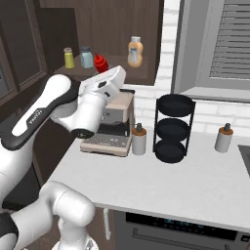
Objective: Put the shaker and condiment bottle from the counter next to their counterparts in the cabinet.
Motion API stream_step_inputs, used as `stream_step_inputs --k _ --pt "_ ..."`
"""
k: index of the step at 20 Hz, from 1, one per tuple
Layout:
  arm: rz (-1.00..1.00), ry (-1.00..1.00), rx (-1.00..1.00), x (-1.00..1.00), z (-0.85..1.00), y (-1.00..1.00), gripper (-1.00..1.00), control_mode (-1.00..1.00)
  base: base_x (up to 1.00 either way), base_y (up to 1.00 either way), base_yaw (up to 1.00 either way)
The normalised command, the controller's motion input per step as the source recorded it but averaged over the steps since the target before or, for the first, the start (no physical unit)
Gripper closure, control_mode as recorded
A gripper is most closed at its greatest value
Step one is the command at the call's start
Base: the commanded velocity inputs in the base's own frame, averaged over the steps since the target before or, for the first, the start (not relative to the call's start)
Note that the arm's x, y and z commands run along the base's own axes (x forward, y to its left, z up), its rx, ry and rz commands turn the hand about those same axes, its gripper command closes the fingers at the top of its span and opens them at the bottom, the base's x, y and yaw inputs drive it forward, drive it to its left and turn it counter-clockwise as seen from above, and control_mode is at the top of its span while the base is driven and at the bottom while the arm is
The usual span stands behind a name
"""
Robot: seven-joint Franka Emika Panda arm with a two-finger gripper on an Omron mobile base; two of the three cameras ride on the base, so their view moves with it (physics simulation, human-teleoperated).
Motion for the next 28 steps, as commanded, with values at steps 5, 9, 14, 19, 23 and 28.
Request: stream_step_inputs --k 5,9,14,19,23,28 --pt "-0.02 0.21 0.0 0.0 0.6 -0.07 1.0 -1.0 0.0 0.0 0.0" --pt "0.0 0.21 0.0 0.02 0.28 -0.16 1.0 -1.0 0.0 0.0 0.0" --pt "0.0 0.23 0.0 0.13 -0.03 -0.1 1.0 -1.0 0.0 0.0 0.0" --pt "0.0 0.04 0.07 0.1 0.19 -0.09 1.0 -1.0 0.0 0.0 0.0" --pt "0.0 0.08 0.25 0.0 0.53 -0.32 1.0 -1.0 0.0 0.0 0.0" --pt "0.0 0.08 0.04 -0.01 0.02 0.03 1.0 -1.0 0.0 0.0 0.0"
